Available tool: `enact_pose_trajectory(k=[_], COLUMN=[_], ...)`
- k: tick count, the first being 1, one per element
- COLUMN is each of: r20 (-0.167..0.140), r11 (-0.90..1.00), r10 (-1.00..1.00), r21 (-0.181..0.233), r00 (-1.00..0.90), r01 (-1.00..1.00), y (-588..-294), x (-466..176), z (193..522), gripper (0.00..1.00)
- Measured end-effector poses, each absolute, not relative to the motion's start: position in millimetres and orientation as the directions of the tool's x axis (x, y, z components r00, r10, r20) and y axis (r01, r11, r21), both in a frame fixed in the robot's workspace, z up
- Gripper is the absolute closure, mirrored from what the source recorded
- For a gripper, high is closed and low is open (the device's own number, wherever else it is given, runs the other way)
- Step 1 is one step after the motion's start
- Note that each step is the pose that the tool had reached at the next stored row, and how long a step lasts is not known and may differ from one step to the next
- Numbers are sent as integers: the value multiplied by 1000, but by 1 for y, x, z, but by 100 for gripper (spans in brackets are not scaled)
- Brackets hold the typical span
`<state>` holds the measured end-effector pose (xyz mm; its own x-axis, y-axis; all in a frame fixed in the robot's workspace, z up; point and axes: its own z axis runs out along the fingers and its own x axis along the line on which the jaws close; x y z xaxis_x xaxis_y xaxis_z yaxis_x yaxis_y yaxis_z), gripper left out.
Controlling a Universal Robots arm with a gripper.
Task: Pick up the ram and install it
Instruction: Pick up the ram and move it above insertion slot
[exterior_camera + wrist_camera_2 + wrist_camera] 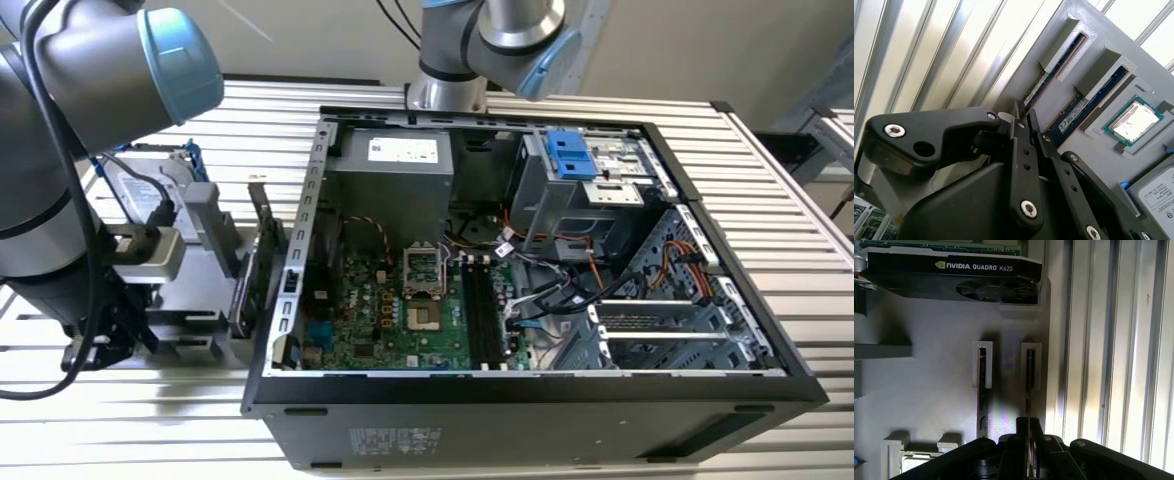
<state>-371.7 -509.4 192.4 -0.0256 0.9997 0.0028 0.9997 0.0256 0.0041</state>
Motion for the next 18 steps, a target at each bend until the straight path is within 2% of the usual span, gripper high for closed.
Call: enact_pose_trajectory(k=[18], r20=[3], r11=[26], r10=[1000], r21=[4], r00=[-26], r01=[1000], y=[-509], x=[-372], z=[200], gripper=[100])
